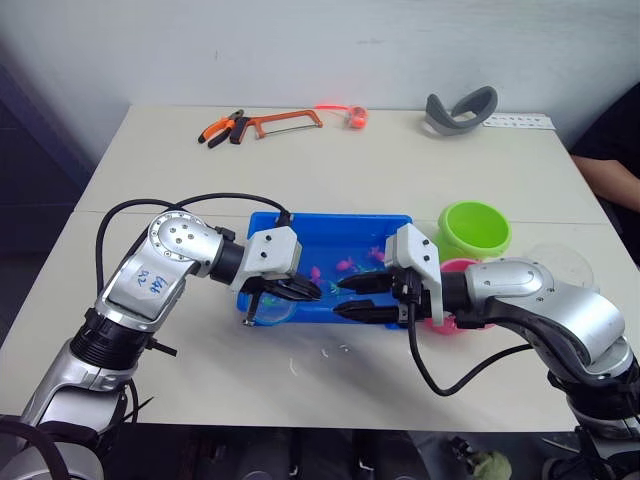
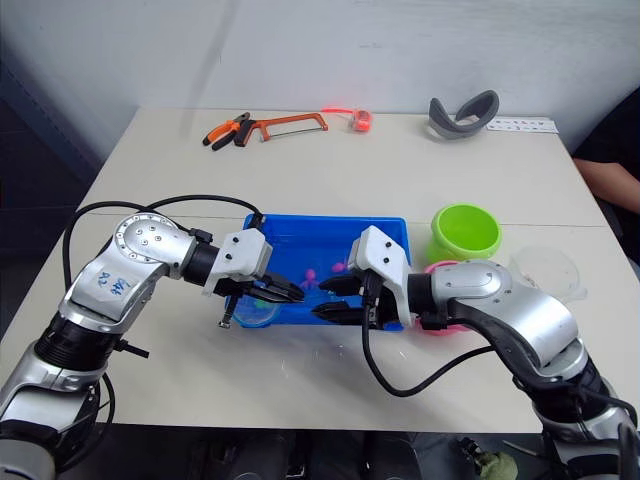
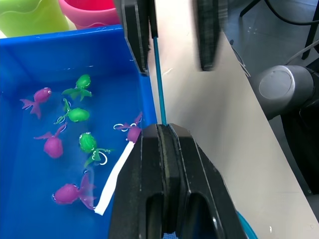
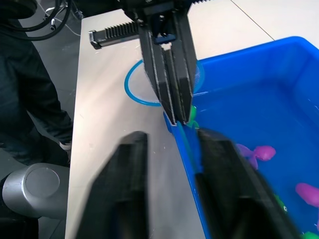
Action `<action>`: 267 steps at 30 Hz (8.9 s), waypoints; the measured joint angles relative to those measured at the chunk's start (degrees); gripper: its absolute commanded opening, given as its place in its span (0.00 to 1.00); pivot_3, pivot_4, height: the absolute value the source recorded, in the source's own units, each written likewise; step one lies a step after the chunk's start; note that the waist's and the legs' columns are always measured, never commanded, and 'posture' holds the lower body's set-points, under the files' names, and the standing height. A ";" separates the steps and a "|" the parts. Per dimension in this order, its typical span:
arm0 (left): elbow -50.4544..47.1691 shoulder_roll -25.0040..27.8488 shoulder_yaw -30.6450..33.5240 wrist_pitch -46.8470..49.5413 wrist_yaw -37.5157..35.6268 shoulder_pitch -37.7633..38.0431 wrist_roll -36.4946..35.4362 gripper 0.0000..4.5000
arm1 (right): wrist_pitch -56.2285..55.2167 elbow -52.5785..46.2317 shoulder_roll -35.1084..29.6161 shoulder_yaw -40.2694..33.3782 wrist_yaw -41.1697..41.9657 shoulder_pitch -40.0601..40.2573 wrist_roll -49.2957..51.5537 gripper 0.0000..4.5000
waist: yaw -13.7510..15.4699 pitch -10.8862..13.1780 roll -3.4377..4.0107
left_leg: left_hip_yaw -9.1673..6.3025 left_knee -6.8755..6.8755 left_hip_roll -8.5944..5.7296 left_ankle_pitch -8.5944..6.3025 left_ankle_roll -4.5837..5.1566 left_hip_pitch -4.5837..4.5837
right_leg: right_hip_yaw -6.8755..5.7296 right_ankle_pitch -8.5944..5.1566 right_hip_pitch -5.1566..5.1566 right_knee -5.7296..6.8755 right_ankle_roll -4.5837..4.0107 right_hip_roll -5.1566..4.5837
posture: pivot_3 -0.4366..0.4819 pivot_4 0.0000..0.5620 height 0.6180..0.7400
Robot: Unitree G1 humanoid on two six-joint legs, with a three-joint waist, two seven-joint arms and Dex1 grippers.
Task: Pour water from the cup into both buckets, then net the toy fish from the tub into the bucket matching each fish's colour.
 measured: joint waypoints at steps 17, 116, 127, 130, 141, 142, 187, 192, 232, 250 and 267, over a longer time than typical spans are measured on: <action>5.51 -1.89 21.60 0.05 0.87 3.18 -17.04 0.98 | 0.80 -0.30 -5.52 -9.20 3.45 2.41 1.71 0.00 | 0.00 0.01 -0.01 | -0.06 0.02 0.01 0.00 -0.01 0.01 | -0.08 0.00 0.01 0.01 0.00 -0.23 | 0.48 0.27 1.00; 16.22 -11.92 16.68 -8.94 -2.53 6.79 -16.08 0.99 | -31.15 -9.98 6.19 -56.99 -1.25 56.21 -13.47 0.00 | 0.19 -0.06 -0.14 | 0.03 -0.03 -0.06 0.05 0.00 0.41 | -0.08 0.02 0.37 0.07 0.04 -0.01 | 0.48 0.27 1.00; 18.58 -14.25 15.20 -8.97 -3.53 5.00 -16.05 0.99 | -66.37 1.04 9.89 -53.89 -3.68 60.63 -37.10 0.00 | 0.11 -0.06 -0.14 | 0.06 -0.05 -0.05 0.06 -0.05 0.47 | 0.29 0.02 0.37 0.06 0.05 0.10 | 0.48 0.27 1.00; 18.42 -15.19 14.89 -8.65 -3.42 4.93 -16.06 0.99 | -77.90 6.22 9.93 -53.94 -8.39 59.25 -44.83 0.00 | 0.11 -0.06 -0.14 | 0.03 -0.05 -0.02 0.07 -0.08 0.52 | 0.30 0.02 0.41 0.05 0.04 0.14 | 0.48 0.27 1.00; 14.27 -17.20 12.78 -6.64 1.05 5.36 -15.31 0.99 | -100.33 12.65 5.22 -56.53 -24.08 56.54 -71.33 0.00 | 0.09 -0.06 -0.13 | 0.08 -0.20 -0.02 0.01 -0.19 1.13 | 0.52 -0.09 0.90 -0.06 0.05 0.10 | 0.48 0.27 1.00; 13.81 -17.60 12.58 -6.36 1.53 5.50 -15.18 0.99 | -101.36 12.65 4.86 -56.71 -25.45 56.52 -73.12 0.00 | 0.08 -0.06 -0.13 | 0.08 -0.20 -0.02 0.00 -0.19 1.13 | 0.53 -0.09 0.90 -0.05 0.05 0.10 | 0.48 0.27 1.00; 15.95 -10.73 23.42 -6.34 4.97 10.24 -17.39 0.99 | -63.98 0.44 -10.87 -38.06 -22.78 59.49 -21.06 0.00 | -0.62 -0.02 -0.06 | -0.01 -0.19 0.08 -0.04 -0.11 1.23 | 0.44 -0.15 0.96 -0.10 -0.04 -0.28 | 0.48 0.27 1.00; 18.40 -7.23 28.27 -7.65 6.21 15.17 -17.20 0.99 | -31.14 -3.23 -19.84 -30.09 -27.96 38.08 3.07 0.00 | 0.08 -0.01 -0.06 | -0.19 -0.17 0.07 -0.08 -0.10 1.06 | 0.23 -0.15 0.91 -0.20 -0.06 -0.37 | 0.48 0.27 1.00; 16.18 0.15 30.45 -3.53 4.77 16.41 -18.82 0.99 | 25.81 15.00 1.58 -4.90 -38.16 -5.19 14.57 0.00 | -0.67 -0.01 -0.07 | 0.06 -0.09 0.01 -0.14 -0.03 0.05 | -0.17 -0.08 -0.02 -0.02 0.06 -0.27 | 0.48 0.27 1.00; 16.61 -1.89 28.97 -4.67 5.49 14.68 -18.56 0.99 | 7.96 9.68 3.05 -3.09 -24.82 1.63 -2.03 0.00 | -1.29 -0.01 -0.07 | 0.08 -0.09 -0.01 -0.09 -0.01 0.06 | -0.44 -0.08 -0.02 0.03 0.07 -0.26 | 0.48 0.27 1.00; 18.80 -4.94 24.25 -6.00 2.31 9.75 -18.30 0.99 | -3.03 -7.10 0.16 -24.49 -16.20 19.71 -0.40 0.00 | 0.03 -0.01 -0.08 | 0.09 -0.08 -0.07 -0.07 0.02 0.08 | -0.44 -0.07 0.01 0.04 0.09 -0.12 | 0.48 0.27 1.00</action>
